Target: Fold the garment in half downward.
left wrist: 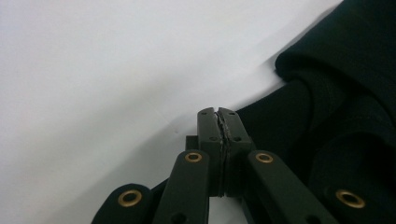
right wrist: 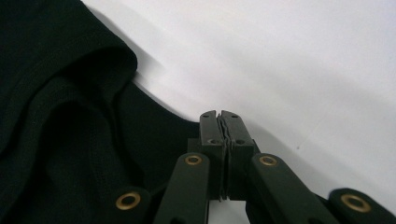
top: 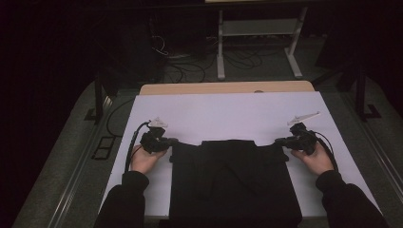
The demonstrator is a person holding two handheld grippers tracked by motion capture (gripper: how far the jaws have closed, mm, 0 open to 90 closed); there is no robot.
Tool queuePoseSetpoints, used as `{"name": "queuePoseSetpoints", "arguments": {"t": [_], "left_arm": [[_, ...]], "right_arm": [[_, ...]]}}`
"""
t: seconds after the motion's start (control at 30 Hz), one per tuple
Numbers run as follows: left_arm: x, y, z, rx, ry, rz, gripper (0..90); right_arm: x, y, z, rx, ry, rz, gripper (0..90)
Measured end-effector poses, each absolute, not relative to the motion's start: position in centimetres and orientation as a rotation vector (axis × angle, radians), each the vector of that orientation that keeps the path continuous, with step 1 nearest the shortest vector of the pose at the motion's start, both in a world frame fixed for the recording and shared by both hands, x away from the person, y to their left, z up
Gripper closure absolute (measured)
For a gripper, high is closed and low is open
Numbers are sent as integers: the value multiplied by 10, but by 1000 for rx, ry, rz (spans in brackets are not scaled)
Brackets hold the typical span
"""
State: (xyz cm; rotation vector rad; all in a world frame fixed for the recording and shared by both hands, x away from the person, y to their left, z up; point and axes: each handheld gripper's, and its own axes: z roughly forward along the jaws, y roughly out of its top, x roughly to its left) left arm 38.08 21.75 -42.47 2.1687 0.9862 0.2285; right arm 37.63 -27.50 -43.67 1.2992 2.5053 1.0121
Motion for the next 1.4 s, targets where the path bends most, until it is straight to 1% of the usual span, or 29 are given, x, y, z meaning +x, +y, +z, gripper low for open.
{"name": "queuePoseSetpoints", "arguments": {"t": [0.33,0.83,1.4], "left_arm": [[392,215,-418,2191,985,262,882],[402,216,-413,2150,1018,263,881],[416,208,-393,2206,984,294,881]], "right_arm": [[382,-280,-428,1308,2476,1047,871],[395,-288,-419,1320,2433,1110,871],[405,-288,-413,1310,2415,1120,871]]}}
